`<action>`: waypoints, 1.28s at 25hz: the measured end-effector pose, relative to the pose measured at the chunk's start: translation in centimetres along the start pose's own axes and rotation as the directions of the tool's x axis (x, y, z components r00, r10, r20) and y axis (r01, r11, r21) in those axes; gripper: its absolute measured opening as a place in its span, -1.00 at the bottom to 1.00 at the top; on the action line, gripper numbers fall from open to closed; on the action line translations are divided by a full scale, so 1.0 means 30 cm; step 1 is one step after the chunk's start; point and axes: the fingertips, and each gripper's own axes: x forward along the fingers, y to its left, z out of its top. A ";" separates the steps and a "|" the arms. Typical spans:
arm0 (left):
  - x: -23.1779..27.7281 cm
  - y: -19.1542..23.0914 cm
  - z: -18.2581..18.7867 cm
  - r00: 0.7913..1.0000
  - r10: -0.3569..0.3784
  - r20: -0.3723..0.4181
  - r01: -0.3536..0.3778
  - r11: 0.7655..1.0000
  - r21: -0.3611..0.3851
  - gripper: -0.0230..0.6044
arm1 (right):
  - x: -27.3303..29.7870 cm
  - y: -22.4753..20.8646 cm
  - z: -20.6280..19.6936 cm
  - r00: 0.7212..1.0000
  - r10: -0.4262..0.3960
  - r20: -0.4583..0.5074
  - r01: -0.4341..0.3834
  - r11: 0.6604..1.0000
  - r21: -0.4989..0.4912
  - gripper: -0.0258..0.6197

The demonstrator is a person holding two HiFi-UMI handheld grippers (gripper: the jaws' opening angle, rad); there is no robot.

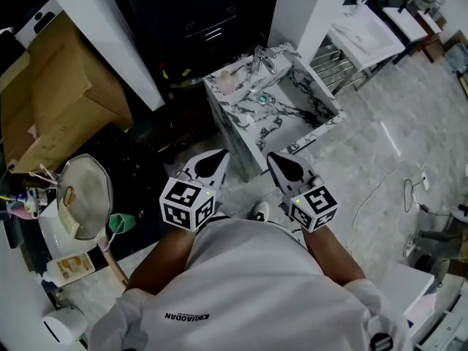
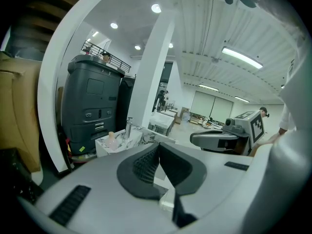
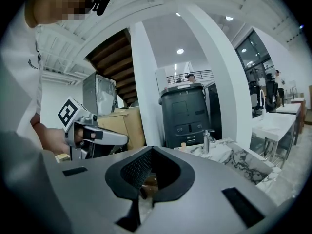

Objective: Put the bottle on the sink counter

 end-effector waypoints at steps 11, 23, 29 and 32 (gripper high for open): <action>-0.052 -0.003 -0.045 0.999 -0.029 -0.016 0.029 0.999 -0.018 -0.88 | 0.011 0.078 -0.072 0.999 -0.009 -0.041 0.011 0.999 0.040 -0.80; -0.084 0.010 -0.086 0.999 -0.027 -0.037 0.026 0.999 -0.023 -0.88 | 0.023 0.112 -0.109 0.998 -0.005 -0.056 0.009 0.998 0.061 -0.80; -0.089 -0.001 -0.087 0.999 -0.030 -0.037 0.029 0.999 -0.015 -0.88 | 0.015 0.120 -0.110 0.999 -0.004 -0.050 0.007 0.998 0.062 -0.80; -0.089 -0.007 -0.082 0.999 -0.033 -0.033 0.033 0.999 -0.011 -0.88 | 0.011 0.120 -0.106 0.999 -0.006 -0.047 0.009 0.998 0.061 -0.80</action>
